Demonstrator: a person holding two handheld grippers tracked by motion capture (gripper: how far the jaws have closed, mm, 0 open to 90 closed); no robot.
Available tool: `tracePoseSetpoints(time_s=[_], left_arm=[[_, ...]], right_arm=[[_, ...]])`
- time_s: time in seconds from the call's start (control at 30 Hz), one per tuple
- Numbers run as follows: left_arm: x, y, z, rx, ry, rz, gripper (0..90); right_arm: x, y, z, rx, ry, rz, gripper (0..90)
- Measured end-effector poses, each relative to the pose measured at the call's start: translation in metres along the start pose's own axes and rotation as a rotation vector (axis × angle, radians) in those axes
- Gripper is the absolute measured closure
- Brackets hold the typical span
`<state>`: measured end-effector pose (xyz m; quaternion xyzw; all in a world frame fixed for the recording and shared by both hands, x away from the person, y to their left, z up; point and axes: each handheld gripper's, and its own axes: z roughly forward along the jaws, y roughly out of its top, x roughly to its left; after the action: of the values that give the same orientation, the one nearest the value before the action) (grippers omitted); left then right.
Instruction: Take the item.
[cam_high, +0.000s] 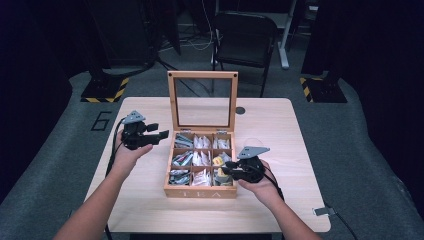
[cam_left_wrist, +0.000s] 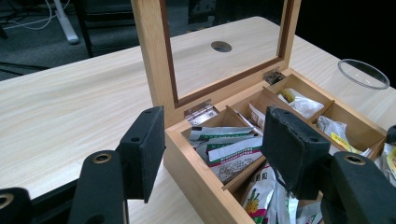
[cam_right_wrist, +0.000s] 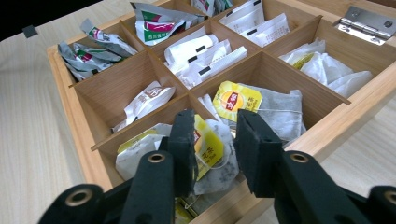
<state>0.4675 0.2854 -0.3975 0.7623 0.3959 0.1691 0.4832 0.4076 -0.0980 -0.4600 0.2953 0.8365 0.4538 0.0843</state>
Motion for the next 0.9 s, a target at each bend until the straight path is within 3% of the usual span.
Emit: tracePoseSetpoints(time_s=[0.27,0.47,0.9], left_arm=[[-0.0007,-0.0002,0.0004,-0.004,0.003,-0.002,39.3],[-0.0006,-0.0005,0.0002,-0.001,0.003,-0.002,39.4],[0.0011,-0.0028,-0.0004,-0.005,0.009,-0.007,39.4]], right_arm=[[0.0006,-0.0013,-0.0010,0.001,0.025,-0.011,77.1],[0.0028,-0.0003,-0.0048,-0.029,0.036,-0.001,85.7],[0.0076,0.0020,-0.0031,-0.027,0.084,-0.003,86.6]])
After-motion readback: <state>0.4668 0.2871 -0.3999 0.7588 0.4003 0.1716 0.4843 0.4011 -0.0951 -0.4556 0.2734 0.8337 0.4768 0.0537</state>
